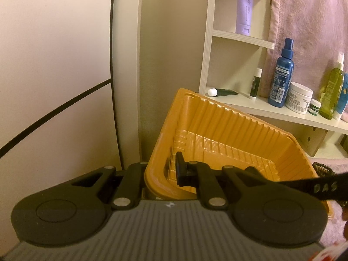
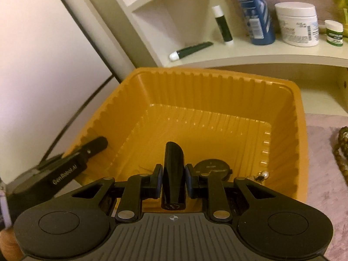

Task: Organize jewelry
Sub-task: 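Carry the black fob into the orange tray and open the right tool, then move the right tool to the pile and close on a brown bead bracelet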

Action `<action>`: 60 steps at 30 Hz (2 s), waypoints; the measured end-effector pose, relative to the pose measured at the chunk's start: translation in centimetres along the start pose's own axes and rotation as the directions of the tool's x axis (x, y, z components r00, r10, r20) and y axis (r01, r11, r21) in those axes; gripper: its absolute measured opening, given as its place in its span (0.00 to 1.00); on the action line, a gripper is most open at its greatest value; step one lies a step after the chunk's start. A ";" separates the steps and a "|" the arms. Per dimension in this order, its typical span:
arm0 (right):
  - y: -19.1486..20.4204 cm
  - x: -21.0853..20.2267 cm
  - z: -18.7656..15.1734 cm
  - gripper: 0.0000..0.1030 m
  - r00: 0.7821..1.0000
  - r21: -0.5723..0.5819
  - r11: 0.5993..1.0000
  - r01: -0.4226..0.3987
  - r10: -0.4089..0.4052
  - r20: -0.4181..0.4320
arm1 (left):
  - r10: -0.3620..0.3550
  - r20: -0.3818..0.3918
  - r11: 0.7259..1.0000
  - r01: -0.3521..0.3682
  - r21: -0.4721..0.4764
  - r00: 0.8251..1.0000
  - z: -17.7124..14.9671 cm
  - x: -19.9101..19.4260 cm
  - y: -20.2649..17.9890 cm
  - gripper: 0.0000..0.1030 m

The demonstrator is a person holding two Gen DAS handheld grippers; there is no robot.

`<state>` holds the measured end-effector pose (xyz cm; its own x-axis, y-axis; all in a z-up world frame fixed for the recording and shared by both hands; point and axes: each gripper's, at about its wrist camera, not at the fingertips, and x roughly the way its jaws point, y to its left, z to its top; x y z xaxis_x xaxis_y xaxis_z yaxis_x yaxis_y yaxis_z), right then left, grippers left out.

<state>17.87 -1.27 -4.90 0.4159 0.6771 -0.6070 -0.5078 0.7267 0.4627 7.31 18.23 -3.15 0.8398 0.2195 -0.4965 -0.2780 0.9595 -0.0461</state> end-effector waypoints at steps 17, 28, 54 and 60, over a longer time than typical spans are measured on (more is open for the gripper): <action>0.6 -3.2 0.0 0.40 0.994 -0.038 0.999 -0.033 0.037 0.100 | 0.013 -0.009 1.000 -0.013 -0.011 1.000 -0.1 0.1 -0.1 0.10; -2.4 -10.7 -2.9 0.41 0.980 -0.028 0.995 0.091 -0.084 0.182 | 0.024 -0.011 1.000 -0.024 -0.014 1.000 -0.1 0.0 -0.2 0.10; -12.7 -15.8 -6.7 0.41 0.926 0.146 0.932 0.332 -0.351 0.136 | 0.039 -0.014 0.999 -0.038 0.008 0.999 0.0 -0.5 -0.5 0.10; -13.6 -14.5 -5.0 0.40 0.920 0.114 0.931 0.347 -0.361 0.152 | 0.037 -0.015 0.999 -0.037 0.019 0.999 0.1 -0.4 -0.6 0.10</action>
<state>14.97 -21.57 -5.57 0.6804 0.3783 -0.6277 -0.2426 0.9245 0.2941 7.21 17.57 -2.83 0.8219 0.2521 -0.5107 -0.2995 0.9540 -0.0110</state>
